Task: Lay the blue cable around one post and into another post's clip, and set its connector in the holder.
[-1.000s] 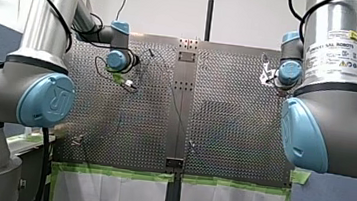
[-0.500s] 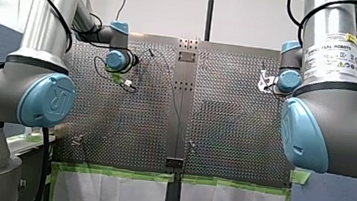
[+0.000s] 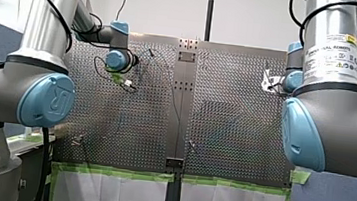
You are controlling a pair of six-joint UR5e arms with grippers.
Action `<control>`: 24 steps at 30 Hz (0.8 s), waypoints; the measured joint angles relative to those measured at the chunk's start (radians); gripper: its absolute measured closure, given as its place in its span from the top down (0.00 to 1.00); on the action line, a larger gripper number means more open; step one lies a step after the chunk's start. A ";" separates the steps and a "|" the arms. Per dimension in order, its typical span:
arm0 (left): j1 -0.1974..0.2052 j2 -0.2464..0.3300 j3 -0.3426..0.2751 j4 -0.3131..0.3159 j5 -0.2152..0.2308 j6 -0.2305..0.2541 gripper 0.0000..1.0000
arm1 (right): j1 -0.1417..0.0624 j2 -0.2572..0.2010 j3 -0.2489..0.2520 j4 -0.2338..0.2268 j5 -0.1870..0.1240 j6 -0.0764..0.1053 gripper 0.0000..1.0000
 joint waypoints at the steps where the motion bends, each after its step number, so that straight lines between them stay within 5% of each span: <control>1: 0.000 0.000 0.000 0.000 0.000 0.000 1.00 | -0.005 0.000 0.001 0.002 -0.010 0.001 0.07; 15: 0.003 0.000 0.000 0.003 0.000 0.000 1.00 | -0.108 0.003 0.008 0.011 -0.130 0.017 0.07; 24: 0.004 0.000 0.000 0.003 0.000 0.001 1.00 | -0.113 0.005 0.009 -0.006 -0.202 0.018 0.07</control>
